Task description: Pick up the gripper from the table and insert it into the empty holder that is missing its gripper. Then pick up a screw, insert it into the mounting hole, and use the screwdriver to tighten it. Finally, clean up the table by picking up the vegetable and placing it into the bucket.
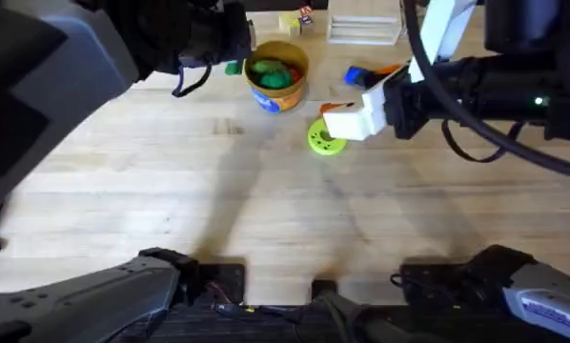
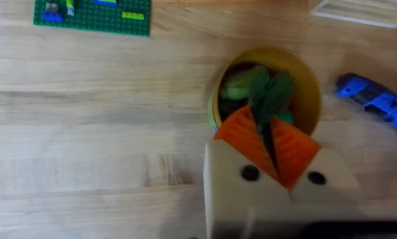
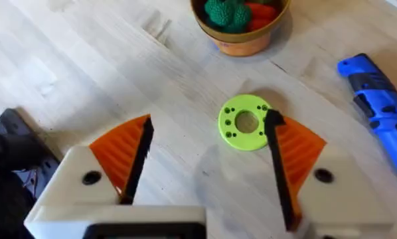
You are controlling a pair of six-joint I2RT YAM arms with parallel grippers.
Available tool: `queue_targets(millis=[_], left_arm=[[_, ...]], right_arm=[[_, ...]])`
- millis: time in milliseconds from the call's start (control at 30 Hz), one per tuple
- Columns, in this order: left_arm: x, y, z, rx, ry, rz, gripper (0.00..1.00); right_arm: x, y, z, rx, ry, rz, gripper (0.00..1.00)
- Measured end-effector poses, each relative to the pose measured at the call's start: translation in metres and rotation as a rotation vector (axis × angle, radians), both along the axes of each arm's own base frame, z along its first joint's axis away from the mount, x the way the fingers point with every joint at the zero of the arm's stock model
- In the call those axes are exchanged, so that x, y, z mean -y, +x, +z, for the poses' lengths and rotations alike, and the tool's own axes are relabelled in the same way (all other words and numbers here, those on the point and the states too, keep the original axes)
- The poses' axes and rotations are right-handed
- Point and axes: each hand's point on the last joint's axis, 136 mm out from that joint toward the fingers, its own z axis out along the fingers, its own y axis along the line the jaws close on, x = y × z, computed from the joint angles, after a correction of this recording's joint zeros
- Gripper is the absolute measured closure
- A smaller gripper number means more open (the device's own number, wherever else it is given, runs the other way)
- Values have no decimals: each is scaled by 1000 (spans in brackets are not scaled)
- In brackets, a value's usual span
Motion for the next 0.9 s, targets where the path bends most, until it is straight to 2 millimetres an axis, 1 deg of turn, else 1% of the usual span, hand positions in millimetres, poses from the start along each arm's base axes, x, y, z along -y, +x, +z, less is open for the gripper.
queue_targets(millis=[67,167,367,467,500,567,667,700,733,767,900], left_arm=[[2,6,-1,13,-4,-6,985],[6,15,-7,17,-6,-14,985],[21,33,-27,4,-38,-53,986],[25,37,-39,-21,-45,-67,980],[26,37,-43,-31,-45,-70,897],[27,37,-48,-41,-42,-79,659],[27,37,-49,-42,-42,-82,184],[28,38,-48,-41,-45,-80,54],[28,38,-48,-41,-46,-82,21],[28,37,-49,-43,-45,-83,12],[28,35,-46,-43,-48,-88,7]], right_arm=[[-1,-1,1,-1,7,7,17],[-2,-1,1,-2,10,11,16],[-2,-1,1,-2,11,11,17],[-3,-2,1,-3,12,13,16],[-2,-2,1,-3,12,13,16],[-3,-2,1,-3,12,13,16],[-2,-1,1,-3,11,13,16],[-2,-1,1,-2,10,11,16],[-2,-1,1,-1,9,10,16],[-2,-1,1,-1,9,10,18],[-2,-1,1,-1,9,10,17]])
